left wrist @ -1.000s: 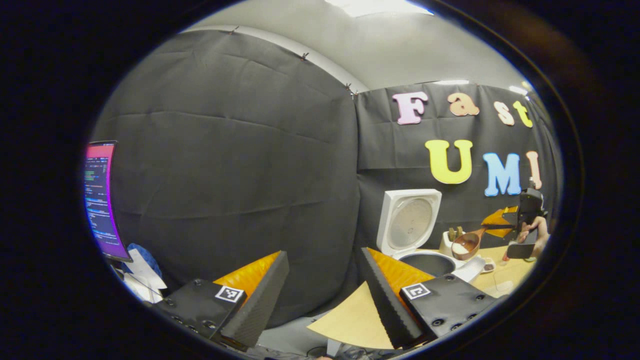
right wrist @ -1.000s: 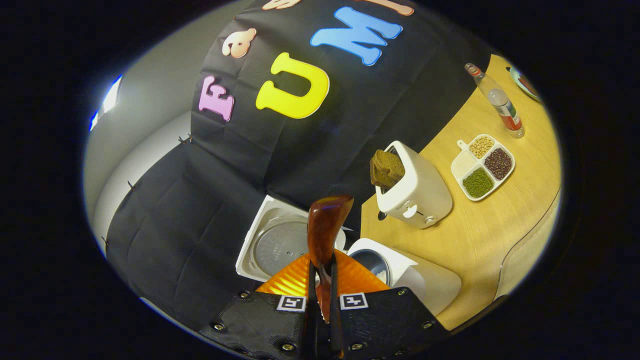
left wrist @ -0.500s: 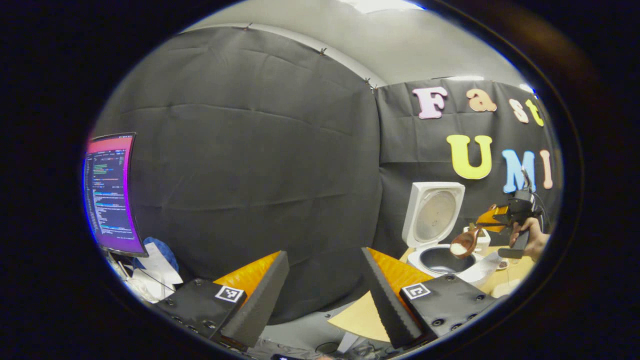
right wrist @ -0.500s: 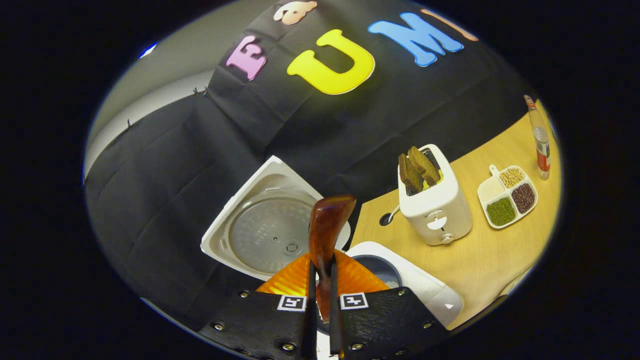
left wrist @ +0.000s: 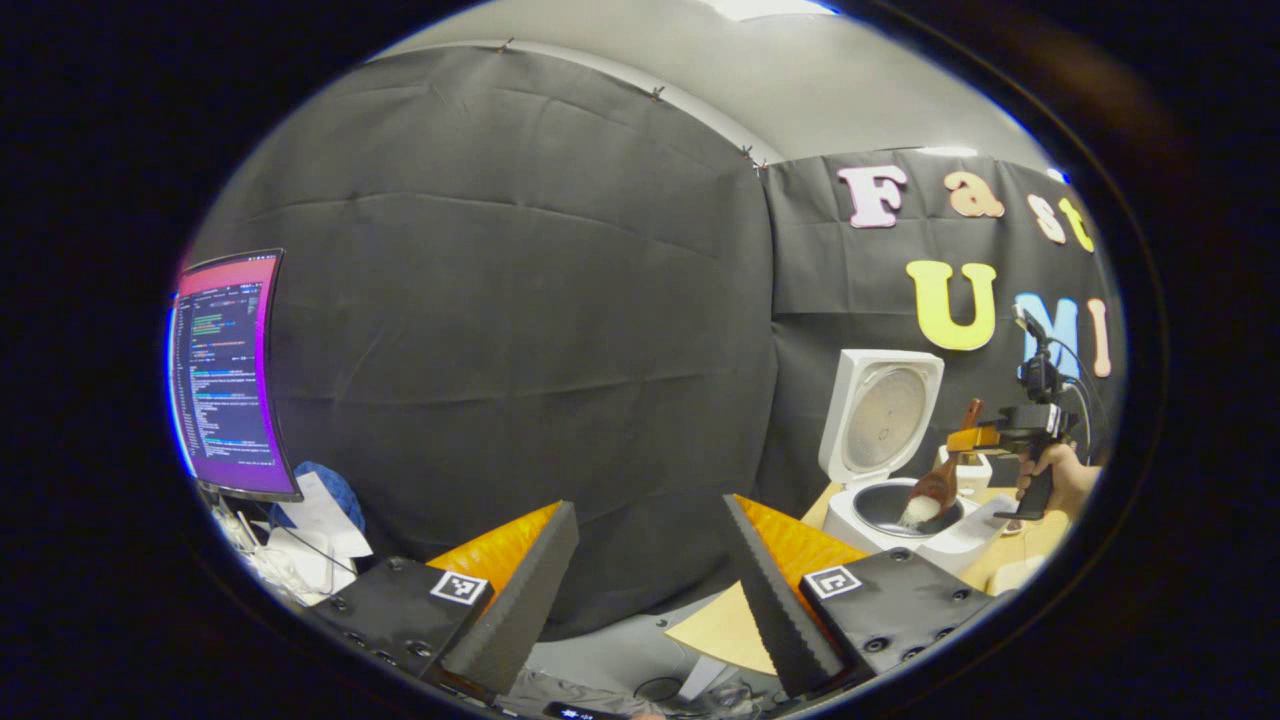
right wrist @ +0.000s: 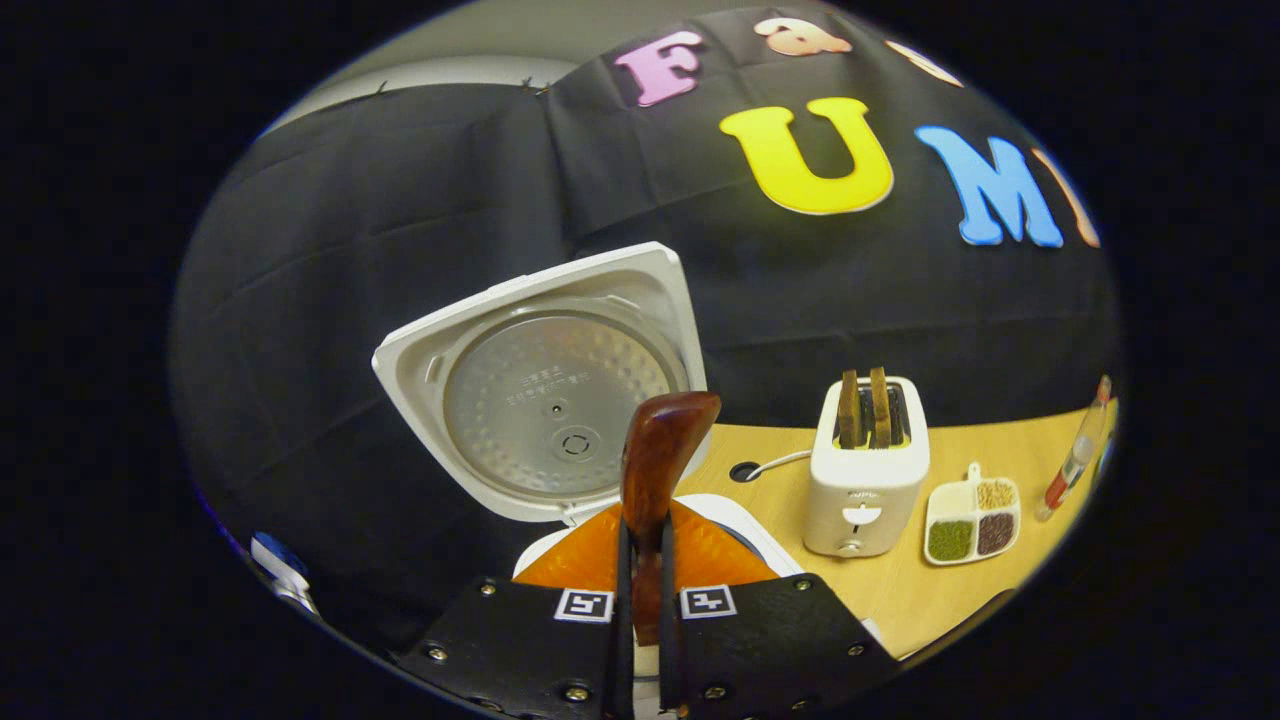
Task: Close the left gripper, press the button to open the rice cooker; take a wooden spoon from the chopstick holder with the right hand, scoop a spoonful of rice and pour it into the rice cooker, then put the wooden spoon back into the chopstick holder.
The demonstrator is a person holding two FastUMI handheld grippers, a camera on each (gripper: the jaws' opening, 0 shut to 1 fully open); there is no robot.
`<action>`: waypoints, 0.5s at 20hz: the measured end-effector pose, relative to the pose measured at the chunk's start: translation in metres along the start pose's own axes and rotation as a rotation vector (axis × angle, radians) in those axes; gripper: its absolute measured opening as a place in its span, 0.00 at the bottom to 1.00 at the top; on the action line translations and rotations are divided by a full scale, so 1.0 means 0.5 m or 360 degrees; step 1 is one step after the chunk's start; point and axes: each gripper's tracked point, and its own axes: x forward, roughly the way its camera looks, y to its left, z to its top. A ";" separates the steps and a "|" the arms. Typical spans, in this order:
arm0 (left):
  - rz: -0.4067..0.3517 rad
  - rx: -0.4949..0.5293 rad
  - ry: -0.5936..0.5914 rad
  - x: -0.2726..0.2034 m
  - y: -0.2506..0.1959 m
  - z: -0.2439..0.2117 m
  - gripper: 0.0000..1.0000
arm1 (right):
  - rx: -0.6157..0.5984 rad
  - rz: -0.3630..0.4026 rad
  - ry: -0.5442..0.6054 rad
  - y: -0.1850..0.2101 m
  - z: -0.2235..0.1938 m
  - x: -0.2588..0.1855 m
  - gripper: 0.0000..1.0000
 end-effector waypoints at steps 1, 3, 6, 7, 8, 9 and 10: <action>-0.0001 0.0005 0.0000 0.000 -0.001 -0.003 1.00 | -0.0096 0.0000 -0.0033 0.004 0.009 -0.001 0.10; -0.0006 0.0011 0.0003 -0.002 -0.001 -0.009 0.96 | -0.0266 -0.0003 -0.0087 0.016 0.026 -0.003 0.10; -0.0011 0.0000 0.0010 -0.001 -0.004 -0.012 0.99 | -0.0493 -0.0031 -0.0122 0.031 0.030 -0.010 0.10; -0.0007 -0.0003 0.0012 0.000 -0.004 -0.014 0.99 | -0.0566 -0.0043 -0.0127 0.033 0.031 -0.009 0.10; -0.0004 -0.0008 0.0009 0.000 -0.002 -0.013 0.95 | -0.0639 -0.0058 -0.0138 0.034 0.035 -0.010 0.10; -0.0002 -0.0011 0.0006 -0.001 -0.001 -0.012 0.95 | -0.0716 -0.0070 -0.0150 0.034 0.038 -0.009 0.10; 0.0000 -0.0013 0.0002 -0.001 0.002 -0.010 0.95 | -0.0793 -0.0083 -0.0165 0.032 0.042 -0.013 0.10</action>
